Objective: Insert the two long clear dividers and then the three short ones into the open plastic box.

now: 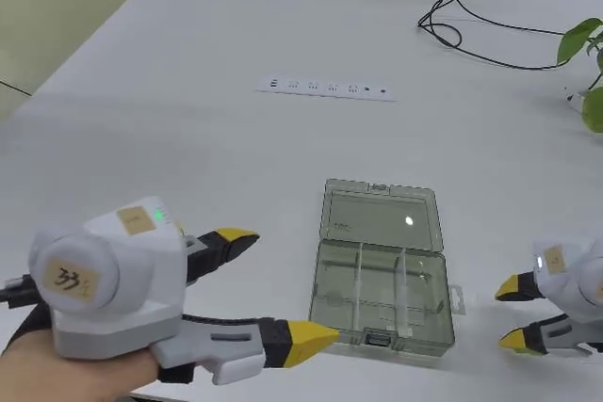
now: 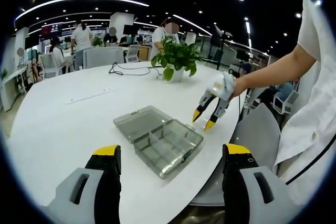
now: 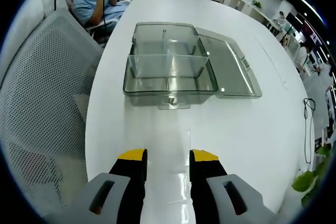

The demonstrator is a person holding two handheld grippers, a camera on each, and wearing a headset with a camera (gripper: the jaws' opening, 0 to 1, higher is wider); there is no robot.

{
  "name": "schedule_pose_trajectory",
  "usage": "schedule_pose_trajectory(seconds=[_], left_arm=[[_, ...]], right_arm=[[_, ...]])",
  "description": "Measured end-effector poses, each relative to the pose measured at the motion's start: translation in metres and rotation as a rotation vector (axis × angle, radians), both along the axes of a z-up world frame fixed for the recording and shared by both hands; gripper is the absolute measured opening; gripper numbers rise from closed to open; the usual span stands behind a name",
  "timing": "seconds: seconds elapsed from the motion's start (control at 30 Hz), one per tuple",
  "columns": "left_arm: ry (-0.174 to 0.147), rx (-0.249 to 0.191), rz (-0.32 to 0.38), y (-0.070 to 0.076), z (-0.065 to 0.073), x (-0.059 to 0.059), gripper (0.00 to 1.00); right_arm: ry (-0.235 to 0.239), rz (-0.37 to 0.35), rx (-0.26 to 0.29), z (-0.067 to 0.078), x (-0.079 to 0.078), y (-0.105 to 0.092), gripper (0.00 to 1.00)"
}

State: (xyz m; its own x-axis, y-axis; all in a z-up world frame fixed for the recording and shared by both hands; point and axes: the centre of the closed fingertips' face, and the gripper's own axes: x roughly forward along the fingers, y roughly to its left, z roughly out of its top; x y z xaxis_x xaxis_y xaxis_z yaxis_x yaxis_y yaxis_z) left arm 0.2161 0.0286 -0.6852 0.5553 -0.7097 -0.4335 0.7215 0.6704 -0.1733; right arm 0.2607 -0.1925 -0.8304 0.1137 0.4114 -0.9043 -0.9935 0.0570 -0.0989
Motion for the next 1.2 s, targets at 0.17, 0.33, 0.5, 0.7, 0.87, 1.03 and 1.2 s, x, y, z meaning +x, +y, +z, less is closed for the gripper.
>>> schedule_pose_trajectory(seconds=[0.17, 0.33, 0.5, 0.7, 0.87, 1.03, 1.2], left_arm=[[-0.007, -0.001, -0.006, -0.001, 0.004, 0.001, 0.8], [-0.01, -0.004, -0.014, -0.005, 0.006, 0.002, 0.8], [-0.01, -0.015, -0.027, -0.012, 0.009, 0.003, 0.79], [-0.013, -0.029, -0.046, -0.021, 0.014, 0.005, 0.79], [-0.023, -0.052, -0.052, -0.024, 0.02, 0.008, 0.78], [-0.02, -0.069, -0.045, -0.024, 0.025, 0.013, 0.78], [-0.024, -0.082, -0.047, -0.025, 0.03, 0.015, 0.77]], right_arm=[[-0.036, -0.019, 0.036, 0.017, -0.003, 0.003, 0.32], [-0.078, -0.034, 0.071, 0.039, -0.005, 0.007, 0.32], [-0.122, -0.039, 0.102, 0.064, -0.006, 0.013, 0.32], [-0.164, -0.043, 0.132, 0.093, -0.006, 0.021, 0.32], [-0.192, -0.034, 0.147, 0.117, -0.007, 0.026, 0.32], [-0.219, -0.024, 0.154, 0.137, -0.005, 0.028, 0.32], [-0.235, -0.013, 0.152, 0.156, -0.011, 0.03, 0.32]])
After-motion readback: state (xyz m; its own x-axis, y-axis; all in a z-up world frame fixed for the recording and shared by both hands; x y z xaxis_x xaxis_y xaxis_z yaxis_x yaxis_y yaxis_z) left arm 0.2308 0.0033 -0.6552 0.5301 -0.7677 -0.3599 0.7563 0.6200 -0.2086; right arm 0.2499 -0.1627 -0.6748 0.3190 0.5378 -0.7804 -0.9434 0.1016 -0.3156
